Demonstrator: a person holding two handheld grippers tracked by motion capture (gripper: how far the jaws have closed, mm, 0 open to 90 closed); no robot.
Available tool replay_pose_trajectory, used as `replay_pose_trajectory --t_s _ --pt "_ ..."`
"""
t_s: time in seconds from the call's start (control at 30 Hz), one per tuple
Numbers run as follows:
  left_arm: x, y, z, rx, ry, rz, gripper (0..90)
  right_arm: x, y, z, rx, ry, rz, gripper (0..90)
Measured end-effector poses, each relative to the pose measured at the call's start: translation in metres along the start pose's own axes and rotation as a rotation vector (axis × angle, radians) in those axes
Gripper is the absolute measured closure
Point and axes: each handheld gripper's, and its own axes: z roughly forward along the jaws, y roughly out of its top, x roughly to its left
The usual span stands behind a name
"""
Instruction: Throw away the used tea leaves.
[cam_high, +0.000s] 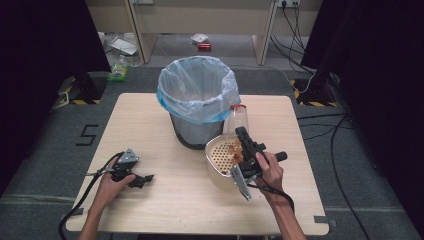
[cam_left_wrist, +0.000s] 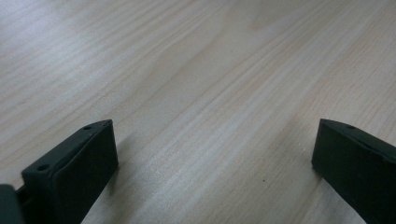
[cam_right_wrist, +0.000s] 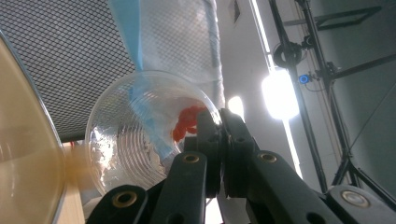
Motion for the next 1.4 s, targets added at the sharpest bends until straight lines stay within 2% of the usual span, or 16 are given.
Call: replay_pose_trajectory --t_s 0.13,0.37,0.4,0.43,0.47,0.57,0.6,0.63,0.67,0.7,0.73,0.9,1.03,1.1,1.13,1.4 --pt "0.000 0.000 0.000 0.000 0.001 0.001 0.0 -0.006 -0.004 -0.001 0.024 -0.001 0.055 87.9" --pt "0.000 0.000 0.000 0.000 0.000 0.000 0.0 -0.020 -0.020 0.002 0.107 0.091 0.308 87.8" --pt "0.000 0.000 0.000 0.000 0.000 0.000 0.0 -0.020 -0.020 0.002 0.107 0.091 0.308 87.8" --pt "0.000 0.000 0.000 0.000 0.000 0.000 0.0 -0.021 -0.023 0.003 0.125 0.112 0.351 87.7" --pt "0.000 0.000 0.000 0.000 0.000 0.000 0.0 -0.024 -0.030 0.004 0.164 0.136 0.447 87.7" --pt "0.000 0.000 0.000 0.000 0.000 0.000 0.0 -0.027 -0.041 0.007 0.216 0.179 0.578 87.7" --pt "0.000 0.000 0.000 -0.001 0.000 0.000 0.0 -0.028 -0.045 0.008 0.231 0.202 0.620 87.6" --pt "0.000 0.000 0.000 -0.001 0.000 0.000 0.0 -0.028 -0.045 0.008 0.231 0.202 0.620 87.6" --pt "0.000 0.000 0.000 0.000 0.000 0.000 0.0 -0.027 -0.052 0.011 0.256 0.217 0.687 87.7" --pt "0.000 0.000 0.000 0.000 0.000 0.000 0.0 -0.027 -0.052 0.011 0.256 0.217 0.687 87.7" --pt "0.000 0.000 0.000 -0.001 0.000 0.000 0.0 -0.026 -0.058 0.014 0.281 0.240 0.745 87.6" --pt "0.000 0.000 0.000 -0.001 -0.001 0.000 0.0 -0.025 -0.069 0.018 0.319 0.258 0.818 87.6" --pt "0.000 0.000 0.000 0.000 0.000 0.000 0.0 -0.027 -0.084 0.025 0.365 0.302 0.944 87.6" --pt "0.000 0.000 0.000 0.000 -0.001 0.000 0.0 -0.028 -0.088 0.027 0.368 0.302 0.967 87.6" --pt "0.000 0.000 0.000 0.000 -0.001 0.000 0.0 -0.030 -0.094 0.031 0.389 0.326 1.020 87.6" --pt "0.000 0.000 0.000 0.001 -0.001 0.000 0.0 -0.041 -0.110 0.047 0.446 0.387 1.095 87.6"
